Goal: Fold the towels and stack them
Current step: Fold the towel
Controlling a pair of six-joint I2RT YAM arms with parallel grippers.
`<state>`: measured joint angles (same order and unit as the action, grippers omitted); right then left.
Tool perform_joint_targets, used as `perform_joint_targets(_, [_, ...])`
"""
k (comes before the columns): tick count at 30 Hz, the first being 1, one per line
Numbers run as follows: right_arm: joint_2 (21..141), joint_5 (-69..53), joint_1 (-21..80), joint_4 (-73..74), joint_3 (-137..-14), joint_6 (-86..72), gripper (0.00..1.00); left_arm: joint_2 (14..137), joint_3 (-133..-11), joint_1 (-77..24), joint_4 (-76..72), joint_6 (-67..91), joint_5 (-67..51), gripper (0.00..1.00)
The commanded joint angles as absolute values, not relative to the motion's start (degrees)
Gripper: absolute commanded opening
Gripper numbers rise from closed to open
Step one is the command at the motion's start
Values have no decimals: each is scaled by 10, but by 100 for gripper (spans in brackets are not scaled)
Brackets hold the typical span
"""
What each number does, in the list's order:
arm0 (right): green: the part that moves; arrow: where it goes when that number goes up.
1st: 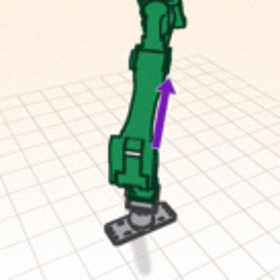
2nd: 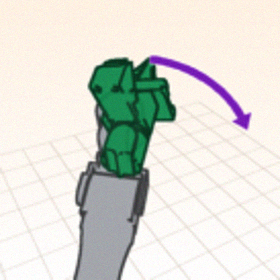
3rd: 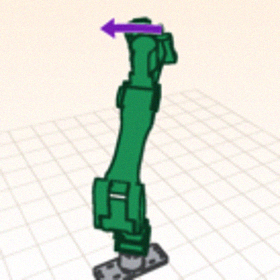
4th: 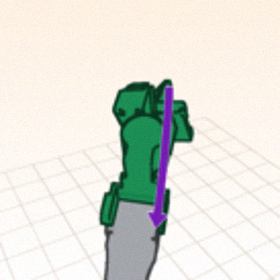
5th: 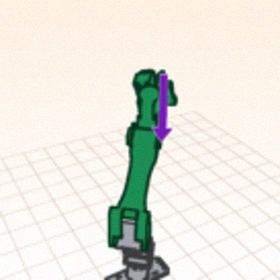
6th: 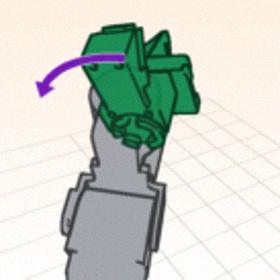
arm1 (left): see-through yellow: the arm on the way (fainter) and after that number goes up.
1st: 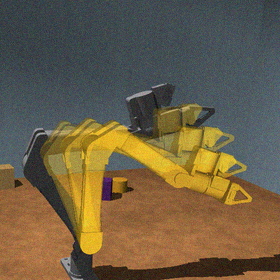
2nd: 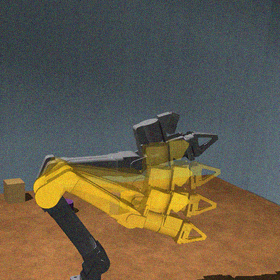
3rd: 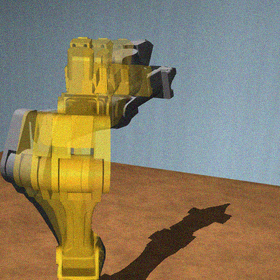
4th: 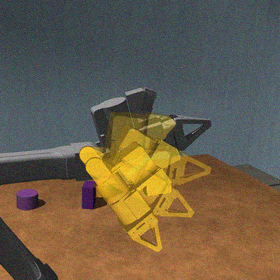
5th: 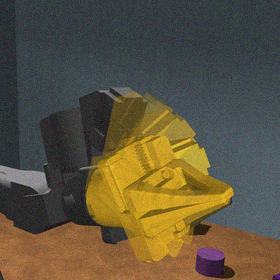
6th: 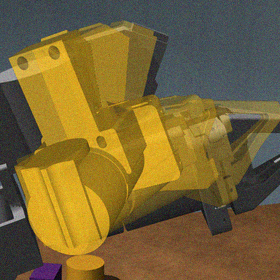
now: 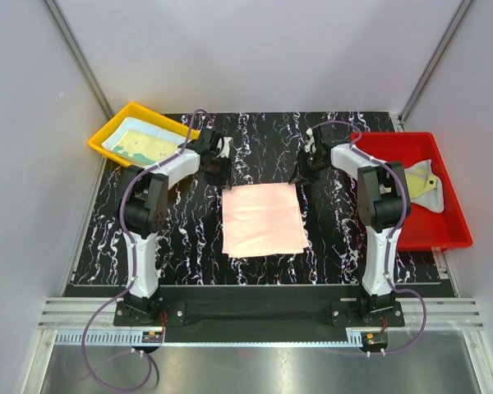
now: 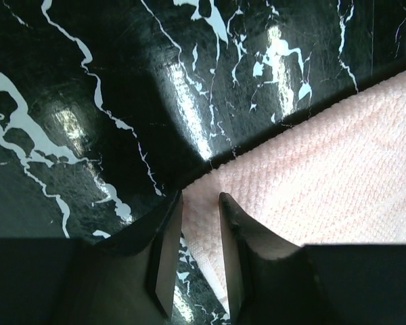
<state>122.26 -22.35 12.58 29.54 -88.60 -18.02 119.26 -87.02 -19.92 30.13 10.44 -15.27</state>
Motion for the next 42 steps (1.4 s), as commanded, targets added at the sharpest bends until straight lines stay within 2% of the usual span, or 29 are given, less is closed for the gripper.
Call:
perform_joint_targets(1, [1221,-250,120,270,-890,-208,32,1198,-902,-192,283,98,-181,33])
perform_joint_targets(7, [1206,-261,112,257,-866,-225,34,1161,-873,-178,282,126,-182,38])
perform_joint_targets(12, [1195,-265,110,251,-858,-232,33,1143,-843,-156,253,164,-242,39])
perform_joint_targets(17, [1194,-275,108,240,-858,-230,14,1153,-837,-154,243,181,-274,37])
perform_joint_targets(21, [1182,-278,105,233,-851,-229,5,1164,-838,-154,233,192,-312,35])
perform_joint_targets(23, [1173,-275,103,226,-843,-229,0,1173,-843,-154,222,198,-335,29])
perform_joint_targets(24, [1171,-275,101,224,-840,-230,0,1177,-845,-153,219,205,-340,24])
perform_joint_targets(25, [1169,-275,98,222,-840,-230,0,1179,-854,-153,216,207,-346,14])
perform_joint_targets(27, [1163,-275,95,221,-843,-230,0,1186,-864,-153,207,217,-355,0])
perform_joint_targets(37, [1202,-240,80,212,-903,-250,4,1280,-1014,-152,193,235,-369,0])
perform_joint_targets(40, [1209,-193,71,214,-907,-269,9,1291,-1058,-152,212,221,-366,0])
perform_joint_targets(42, [1216,-177,60,214,-908,-279,17,1282,-1070,-152,247,199,-328,3])
